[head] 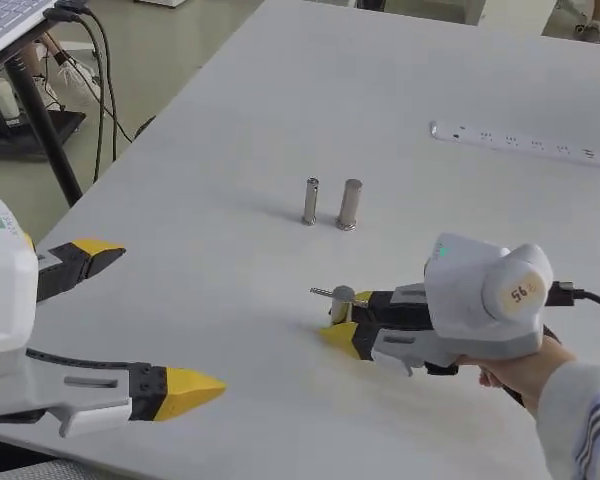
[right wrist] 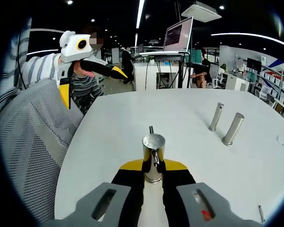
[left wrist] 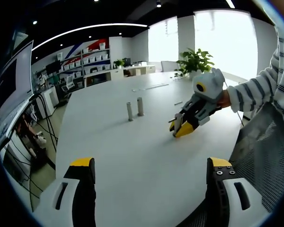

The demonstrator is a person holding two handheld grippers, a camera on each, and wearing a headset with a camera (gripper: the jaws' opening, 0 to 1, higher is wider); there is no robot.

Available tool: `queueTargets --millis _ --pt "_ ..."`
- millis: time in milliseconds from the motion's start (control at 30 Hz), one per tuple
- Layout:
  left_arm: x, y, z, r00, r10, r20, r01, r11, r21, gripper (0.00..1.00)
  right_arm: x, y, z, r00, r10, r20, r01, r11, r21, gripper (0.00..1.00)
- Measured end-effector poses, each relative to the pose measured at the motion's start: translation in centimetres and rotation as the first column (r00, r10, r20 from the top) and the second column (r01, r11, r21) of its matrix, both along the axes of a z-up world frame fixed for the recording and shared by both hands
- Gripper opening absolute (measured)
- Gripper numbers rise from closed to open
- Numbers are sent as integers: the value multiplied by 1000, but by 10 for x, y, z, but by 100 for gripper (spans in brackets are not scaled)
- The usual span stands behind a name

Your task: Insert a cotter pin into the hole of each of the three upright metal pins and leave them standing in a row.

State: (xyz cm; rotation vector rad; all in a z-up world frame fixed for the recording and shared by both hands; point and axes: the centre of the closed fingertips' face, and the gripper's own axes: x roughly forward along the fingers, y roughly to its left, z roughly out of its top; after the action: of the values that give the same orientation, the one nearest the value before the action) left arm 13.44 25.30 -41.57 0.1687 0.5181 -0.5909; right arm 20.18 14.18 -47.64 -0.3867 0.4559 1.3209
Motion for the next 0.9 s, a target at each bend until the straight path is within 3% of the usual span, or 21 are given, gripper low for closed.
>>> queueTargets --millis 333,900 --pt "-3 -2 -3 1000 -7 -23 6 1000 -21 97 24 -1 4 1000 20 16 -20 1000 -15 8" --pt "-4 -5 -5 999 -26 -42 26 1000 -13 95 28 -1 2 1000 15 9 -15 1000 -9 8"
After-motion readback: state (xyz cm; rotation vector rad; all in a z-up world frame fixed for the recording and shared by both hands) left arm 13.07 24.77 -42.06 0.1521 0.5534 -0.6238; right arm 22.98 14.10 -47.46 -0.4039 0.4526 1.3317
